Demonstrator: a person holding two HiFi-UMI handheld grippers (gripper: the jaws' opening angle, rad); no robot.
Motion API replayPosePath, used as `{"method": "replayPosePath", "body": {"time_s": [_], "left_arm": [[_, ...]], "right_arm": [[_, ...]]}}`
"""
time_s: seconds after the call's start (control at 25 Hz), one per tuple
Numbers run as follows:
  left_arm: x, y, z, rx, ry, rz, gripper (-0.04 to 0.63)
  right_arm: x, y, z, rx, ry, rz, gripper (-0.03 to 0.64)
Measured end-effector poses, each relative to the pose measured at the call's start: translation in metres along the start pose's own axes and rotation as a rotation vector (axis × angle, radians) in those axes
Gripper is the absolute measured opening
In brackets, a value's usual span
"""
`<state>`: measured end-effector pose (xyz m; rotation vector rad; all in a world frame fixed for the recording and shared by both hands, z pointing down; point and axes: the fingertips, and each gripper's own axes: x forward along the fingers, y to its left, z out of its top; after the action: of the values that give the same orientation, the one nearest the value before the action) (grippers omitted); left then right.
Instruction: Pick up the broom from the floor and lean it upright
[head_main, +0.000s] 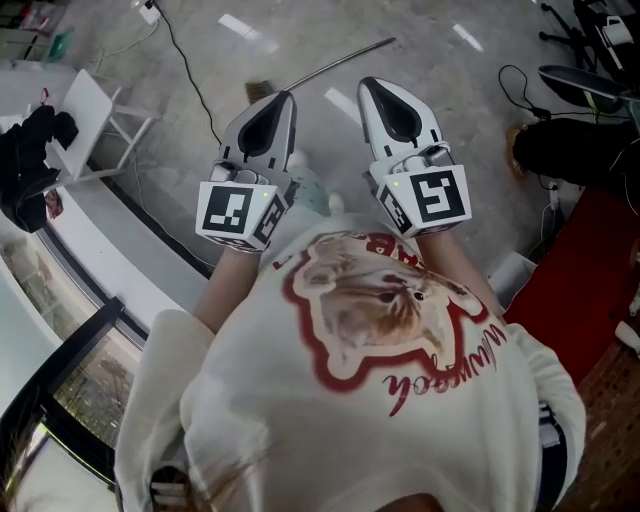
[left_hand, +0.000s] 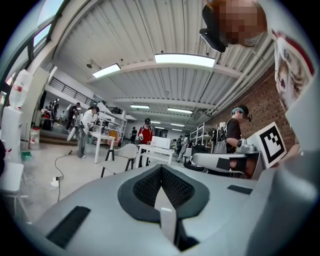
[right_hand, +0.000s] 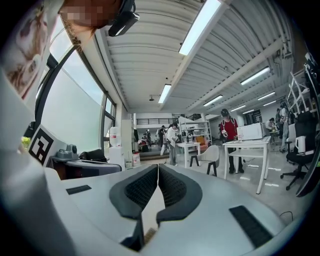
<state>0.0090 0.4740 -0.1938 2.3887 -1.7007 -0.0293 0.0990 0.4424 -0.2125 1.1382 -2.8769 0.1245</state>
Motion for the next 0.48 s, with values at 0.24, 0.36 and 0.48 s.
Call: {"method": "replayPosePath", "body": {"time_s": [0.24,0.36,0.48], "left_arm": [[0.043,0.030,0.003,-0.009,-0.002,-0.003,0.020],[0.076,0.043,0.003,-0.006,0.000,-0.019,0.020],[0.116,0.063,0.010,0.009,0.004,-0.045,0.020]], "right_arm": [[0.037,-0.033,-0.003,0.011,-0.010,-0.033,0.028],[0.059,-0.060,-0.006,0.009,-0.005,-0.062,0.028],[0.090,-0.092,-0.003,0.019,-0.013,-0.100,0.028]]}}
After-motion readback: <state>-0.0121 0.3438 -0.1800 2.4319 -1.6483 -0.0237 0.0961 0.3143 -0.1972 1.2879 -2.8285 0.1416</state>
